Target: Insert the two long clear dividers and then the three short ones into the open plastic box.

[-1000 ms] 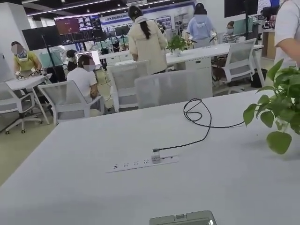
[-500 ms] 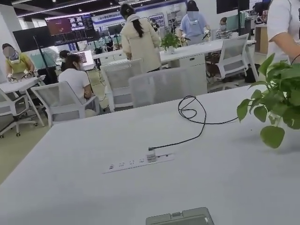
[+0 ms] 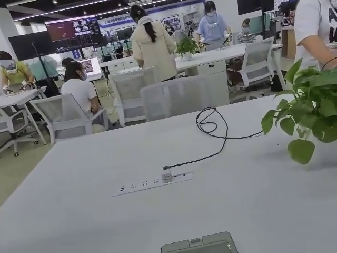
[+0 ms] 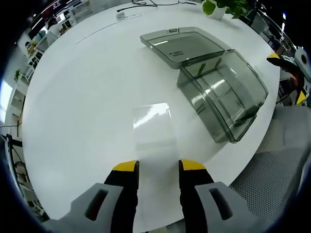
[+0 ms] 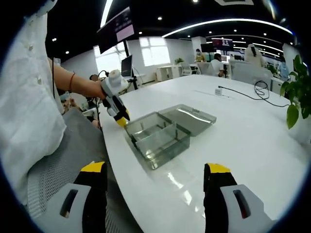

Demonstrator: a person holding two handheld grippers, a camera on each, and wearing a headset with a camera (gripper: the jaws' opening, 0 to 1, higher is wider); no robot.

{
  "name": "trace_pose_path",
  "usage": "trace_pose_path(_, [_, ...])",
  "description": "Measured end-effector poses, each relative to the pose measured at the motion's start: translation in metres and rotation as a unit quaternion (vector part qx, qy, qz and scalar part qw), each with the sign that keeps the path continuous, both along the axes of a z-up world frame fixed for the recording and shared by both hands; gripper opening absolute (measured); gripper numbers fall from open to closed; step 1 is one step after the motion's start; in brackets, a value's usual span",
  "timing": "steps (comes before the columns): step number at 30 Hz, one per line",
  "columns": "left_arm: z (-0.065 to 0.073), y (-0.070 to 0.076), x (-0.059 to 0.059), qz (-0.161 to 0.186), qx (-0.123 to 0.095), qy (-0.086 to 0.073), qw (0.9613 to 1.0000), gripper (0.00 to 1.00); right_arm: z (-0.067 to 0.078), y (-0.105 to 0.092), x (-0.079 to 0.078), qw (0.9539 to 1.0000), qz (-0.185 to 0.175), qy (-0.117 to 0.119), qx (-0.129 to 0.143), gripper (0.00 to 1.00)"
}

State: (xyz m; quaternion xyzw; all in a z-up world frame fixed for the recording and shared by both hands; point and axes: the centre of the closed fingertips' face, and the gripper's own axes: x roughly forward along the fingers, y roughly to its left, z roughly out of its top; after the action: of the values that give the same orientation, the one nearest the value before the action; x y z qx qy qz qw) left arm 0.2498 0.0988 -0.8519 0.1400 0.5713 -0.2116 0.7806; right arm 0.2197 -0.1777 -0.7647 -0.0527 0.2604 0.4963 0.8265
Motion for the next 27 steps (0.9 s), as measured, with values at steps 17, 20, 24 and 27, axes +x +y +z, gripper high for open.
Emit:
trace_pose_path(17, [0.006, -0.002, -0.007, 0.027, -0.048, -0.005, 0.9985, 0.30, 0.008, 0.009, -0.006, 1.0000, 0.001, 0.003, -0.007, 0.82])
trace_pose_path(20, [0.013, -0.002, -0.007, 0.038, -0.063, -0.013, 0.9972, 0.30, 0.013, 0.012, -0.004, 1.0000, 0.000, 0.003, -0.005, 0.82])
trace_pose_path(24, [0.027, -0.004, -0.006, 0.051, -0.087, -0.031, 0.9944, 0.30, 0.020, 0.017, -0.002, 1.0000, -0.001, 0.000, -0.002, 0.82])
trace_pose_path(27, [0.037, -0.007, -0.004, 0.058, -0.106, -0.044, 0.9918, 0.30, 0.027, 0.022, 0.001, 1.0000, 0.000, -0.003, -0.001, 0.81])
